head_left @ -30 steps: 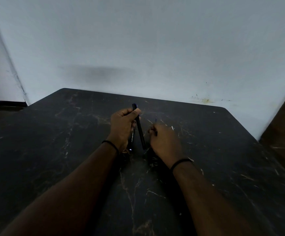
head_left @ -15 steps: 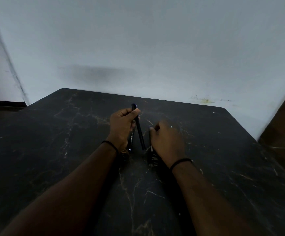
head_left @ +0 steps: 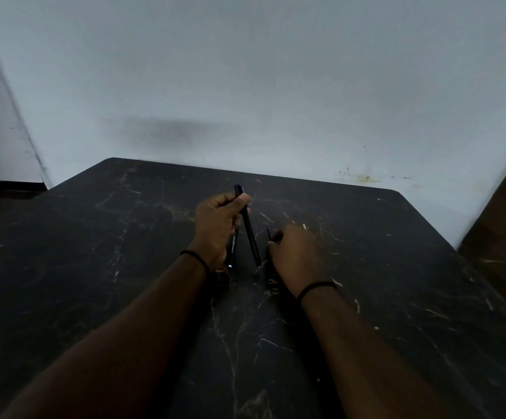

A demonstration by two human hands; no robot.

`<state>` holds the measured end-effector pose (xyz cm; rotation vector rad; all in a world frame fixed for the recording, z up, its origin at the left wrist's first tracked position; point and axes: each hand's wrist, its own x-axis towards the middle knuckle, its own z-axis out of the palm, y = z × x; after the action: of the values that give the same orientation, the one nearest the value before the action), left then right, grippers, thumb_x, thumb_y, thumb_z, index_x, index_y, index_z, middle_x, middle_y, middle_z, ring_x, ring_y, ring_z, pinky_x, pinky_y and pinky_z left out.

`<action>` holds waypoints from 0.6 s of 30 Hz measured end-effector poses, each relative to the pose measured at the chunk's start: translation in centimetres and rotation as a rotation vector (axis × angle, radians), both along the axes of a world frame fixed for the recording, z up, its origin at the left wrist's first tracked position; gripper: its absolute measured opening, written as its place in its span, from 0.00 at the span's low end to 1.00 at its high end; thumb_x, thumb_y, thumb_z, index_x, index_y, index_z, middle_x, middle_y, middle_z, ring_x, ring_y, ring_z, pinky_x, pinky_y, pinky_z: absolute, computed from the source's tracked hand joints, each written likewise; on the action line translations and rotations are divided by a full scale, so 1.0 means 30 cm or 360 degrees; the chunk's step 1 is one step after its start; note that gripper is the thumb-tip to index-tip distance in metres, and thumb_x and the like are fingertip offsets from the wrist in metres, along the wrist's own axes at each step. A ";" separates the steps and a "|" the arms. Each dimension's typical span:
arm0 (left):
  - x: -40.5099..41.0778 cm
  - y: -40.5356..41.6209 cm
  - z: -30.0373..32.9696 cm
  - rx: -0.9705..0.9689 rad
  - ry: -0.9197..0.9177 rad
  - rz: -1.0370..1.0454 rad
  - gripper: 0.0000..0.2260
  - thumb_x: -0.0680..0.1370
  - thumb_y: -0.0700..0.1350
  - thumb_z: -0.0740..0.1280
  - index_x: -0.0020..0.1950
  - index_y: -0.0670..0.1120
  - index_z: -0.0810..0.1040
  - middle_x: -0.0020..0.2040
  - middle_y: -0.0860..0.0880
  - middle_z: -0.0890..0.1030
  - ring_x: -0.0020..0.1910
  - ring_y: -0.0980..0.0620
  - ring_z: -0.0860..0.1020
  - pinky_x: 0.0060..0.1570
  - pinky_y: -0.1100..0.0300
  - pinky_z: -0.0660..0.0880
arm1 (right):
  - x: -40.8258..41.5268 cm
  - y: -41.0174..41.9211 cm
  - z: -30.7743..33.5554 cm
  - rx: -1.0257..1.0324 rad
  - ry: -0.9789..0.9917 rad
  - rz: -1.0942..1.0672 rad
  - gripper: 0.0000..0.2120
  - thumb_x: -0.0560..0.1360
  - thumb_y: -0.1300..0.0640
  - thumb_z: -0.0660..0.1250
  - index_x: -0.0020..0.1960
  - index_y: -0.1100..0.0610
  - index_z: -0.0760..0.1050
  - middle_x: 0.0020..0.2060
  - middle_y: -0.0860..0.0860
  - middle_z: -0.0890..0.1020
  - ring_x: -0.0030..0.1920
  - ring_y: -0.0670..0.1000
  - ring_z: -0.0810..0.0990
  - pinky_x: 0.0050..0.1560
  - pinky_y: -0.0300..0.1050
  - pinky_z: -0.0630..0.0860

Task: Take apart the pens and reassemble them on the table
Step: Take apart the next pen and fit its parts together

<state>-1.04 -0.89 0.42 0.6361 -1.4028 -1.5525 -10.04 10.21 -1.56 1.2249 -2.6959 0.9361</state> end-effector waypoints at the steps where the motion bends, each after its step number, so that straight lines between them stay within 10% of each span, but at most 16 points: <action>1: 0.001 -0.001 0.000 0.0002 0.0002 -0.0001 0.07 0.77 0.42 0.70 0.48 0.38 0.83 0.35 0.46 0.81 0.23 0.57 0.68 0.22 0.66 0.64 | 0.000 0.001 0.004 -0.0014 -0.0001 0.0024 0.10 0.77 0.55 0.66 0.52 0.58 0.83 0.47 0.55 0.85 0.49 0.55 0.83 0.52 0.47 0.79; 9: -0.002 -0.007 -0.006 0.0022 0.0002 0.0004 0.04 0.76 0.42 0.70 0.44 0.42 0.83 0.35 0.45 0.81 0.23 0.56 0.68 0.22 0.65 0.64 | -0.013 -0.005 -0.008 -0.0161 -0.0154 0.0022 0.09 0.78 0.51 0.67 0.53 0.54 0.83 0.47 0.50 0.85 0.46 0.50 0.81 0.49 0.45 0.77; 18: 0.008 0.016 0.020 0.0078 0.0035 -0.0038 0.05 0.76 0.41 0.70 0.46 0.40 0.82 0.37 0.43 0.80 0.25 0.56 0.70 0.23 0.66 0.66 | 0.046 0.016 0.050 -0.0734 -0.0153 0.0144 0.23 0.80 0.45 0.63 0.29 0.52 0.65 0.24 0.47 0.67 0.25 0.43 0.66 0.29 0.35 0.61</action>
<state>-0.80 -0.42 1.03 0.6320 -1.3644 -1.6122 -8.66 10.69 -0.07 1.2267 -2.3032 1.5518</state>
